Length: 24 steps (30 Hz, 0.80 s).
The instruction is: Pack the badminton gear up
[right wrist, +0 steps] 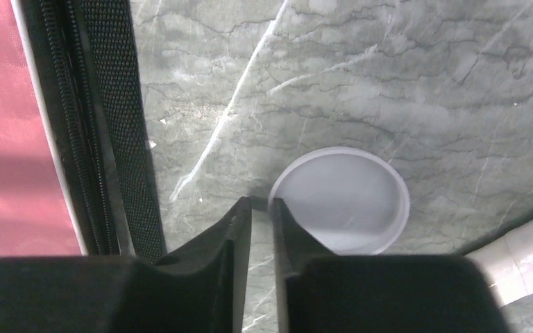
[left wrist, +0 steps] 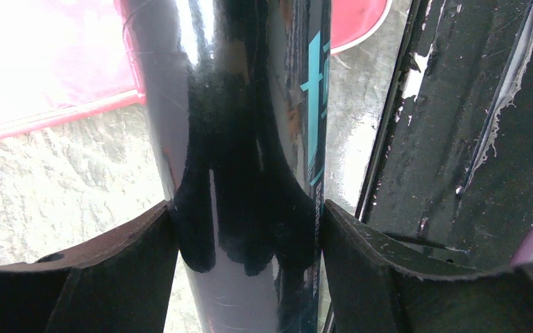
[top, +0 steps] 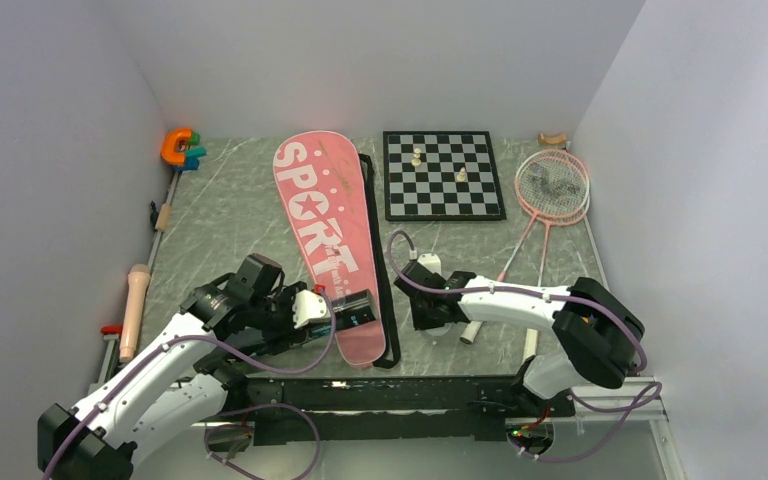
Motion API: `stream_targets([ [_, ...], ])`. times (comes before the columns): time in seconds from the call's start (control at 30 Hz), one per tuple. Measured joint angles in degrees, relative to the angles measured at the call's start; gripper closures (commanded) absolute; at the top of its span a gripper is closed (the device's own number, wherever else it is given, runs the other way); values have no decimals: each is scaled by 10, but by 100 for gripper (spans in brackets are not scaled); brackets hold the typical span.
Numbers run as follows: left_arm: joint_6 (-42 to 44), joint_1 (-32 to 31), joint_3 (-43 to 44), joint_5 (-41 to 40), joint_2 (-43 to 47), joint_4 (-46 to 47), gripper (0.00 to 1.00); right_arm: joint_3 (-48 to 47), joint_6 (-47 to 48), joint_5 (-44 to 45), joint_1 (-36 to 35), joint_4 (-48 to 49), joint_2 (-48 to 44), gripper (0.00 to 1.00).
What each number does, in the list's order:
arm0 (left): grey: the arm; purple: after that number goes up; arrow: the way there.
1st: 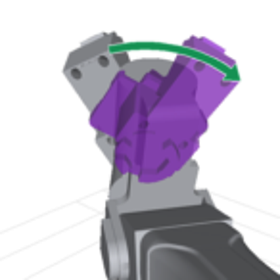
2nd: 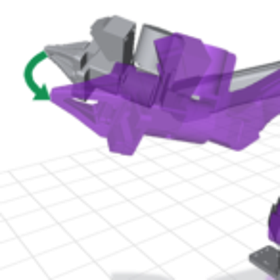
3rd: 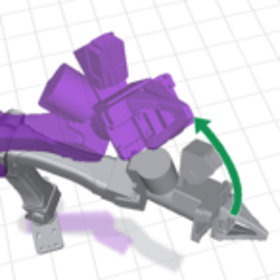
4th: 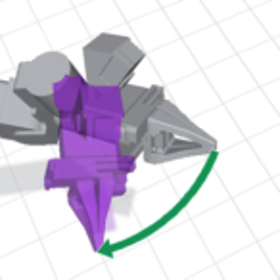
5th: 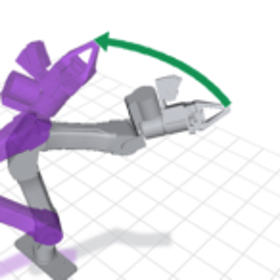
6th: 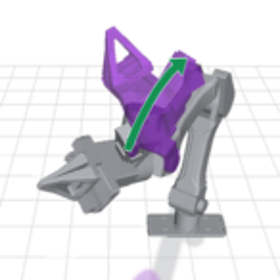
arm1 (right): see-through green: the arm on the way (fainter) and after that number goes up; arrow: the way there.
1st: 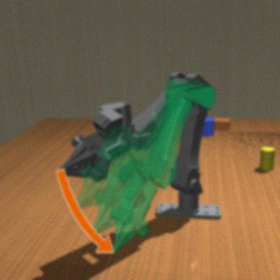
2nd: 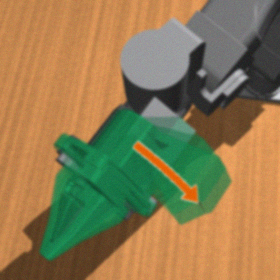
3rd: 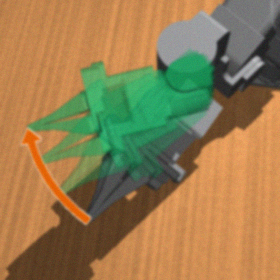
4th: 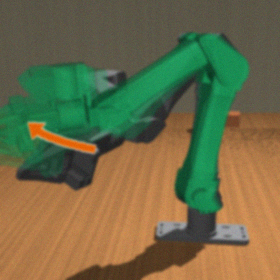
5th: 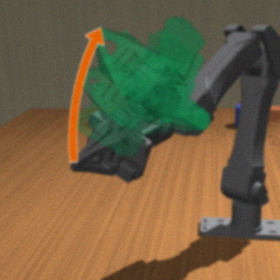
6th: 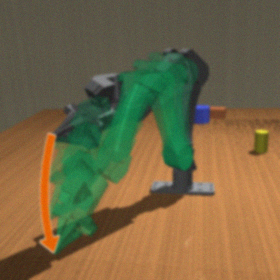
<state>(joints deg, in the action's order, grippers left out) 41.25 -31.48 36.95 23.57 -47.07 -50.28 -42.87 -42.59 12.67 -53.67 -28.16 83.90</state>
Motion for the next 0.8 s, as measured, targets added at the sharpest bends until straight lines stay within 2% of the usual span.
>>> stream_targets([
  [0.1,1,0,0,-1,0,0,69,2,0,4,0,3,-1,100],
  [0.27,2,0,0,0,1,0,69,2,7,5,0,-5,-36,100],
  [0.37,6,0,0,3,1,0,69,0,30,-29,3,1,-123,100],
  [0.47,14,0,1,12,1,0,70,-1,57,-96,9,35,-237,100],
  [0.57,24,0,6,26,9,-3,70,-2,75,-165,11,74,-311,100],
  [0.8,39,-1,31,61,35,-3,70,-1,102,-263,11,114,-341,100],
])
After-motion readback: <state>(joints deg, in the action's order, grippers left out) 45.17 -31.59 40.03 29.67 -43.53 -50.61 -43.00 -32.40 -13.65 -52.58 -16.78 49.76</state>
